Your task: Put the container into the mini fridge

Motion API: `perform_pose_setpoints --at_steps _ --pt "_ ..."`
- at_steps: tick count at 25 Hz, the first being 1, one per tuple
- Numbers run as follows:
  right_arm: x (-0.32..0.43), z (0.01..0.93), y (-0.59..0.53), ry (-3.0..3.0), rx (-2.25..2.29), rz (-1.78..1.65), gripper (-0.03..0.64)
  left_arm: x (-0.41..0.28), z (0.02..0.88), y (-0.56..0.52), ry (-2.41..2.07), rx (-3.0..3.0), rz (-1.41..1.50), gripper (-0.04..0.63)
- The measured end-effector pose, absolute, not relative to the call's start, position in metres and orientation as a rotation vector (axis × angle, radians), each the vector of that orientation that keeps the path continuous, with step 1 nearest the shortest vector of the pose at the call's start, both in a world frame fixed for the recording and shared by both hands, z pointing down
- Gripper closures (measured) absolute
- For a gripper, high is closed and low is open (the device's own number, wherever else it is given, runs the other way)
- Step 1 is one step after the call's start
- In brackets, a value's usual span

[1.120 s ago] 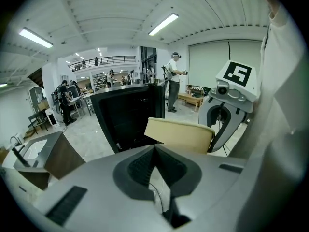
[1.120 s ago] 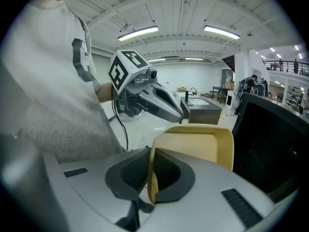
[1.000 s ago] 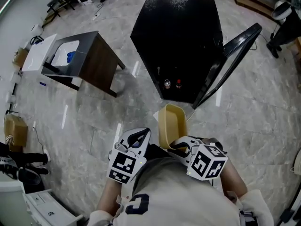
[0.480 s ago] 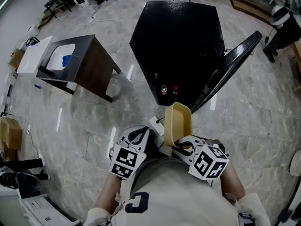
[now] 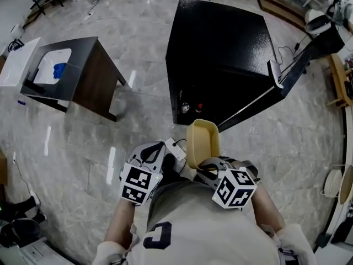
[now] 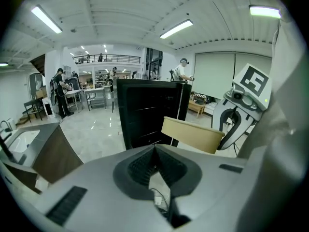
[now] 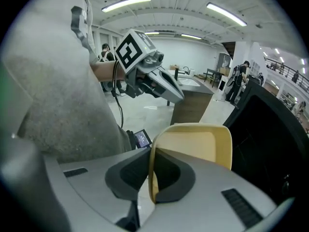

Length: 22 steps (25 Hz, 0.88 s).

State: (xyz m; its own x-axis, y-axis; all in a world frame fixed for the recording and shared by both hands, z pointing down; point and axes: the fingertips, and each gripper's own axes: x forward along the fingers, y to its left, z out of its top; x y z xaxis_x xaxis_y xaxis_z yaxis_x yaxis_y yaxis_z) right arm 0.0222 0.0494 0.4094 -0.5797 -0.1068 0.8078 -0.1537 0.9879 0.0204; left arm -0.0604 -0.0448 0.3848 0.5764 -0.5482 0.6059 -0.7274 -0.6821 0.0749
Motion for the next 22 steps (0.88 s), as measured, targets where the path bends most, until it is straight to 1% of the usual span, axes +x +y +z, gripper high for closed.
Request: perform_pose_setpoints --at_steps 6,13,22 --pt "-0.011 0.437 0.007 -2.053 0.194 0.061 0.584 -0.105 0.4 -0.082 -0.943 2.506 0.792 0.538" --pt "-0.039 0.469 -0.027 -1.988 0.24 0.119 0.584 -0.127 0.409 -0.115 -0.84 2.557 0.793 0.538" --pt "-0.01 0.534 -0.054 -1.822 0.208 0.006 0.584 -0.123 0.422 -0.132 -0.854 2.513 0.82 0.538"
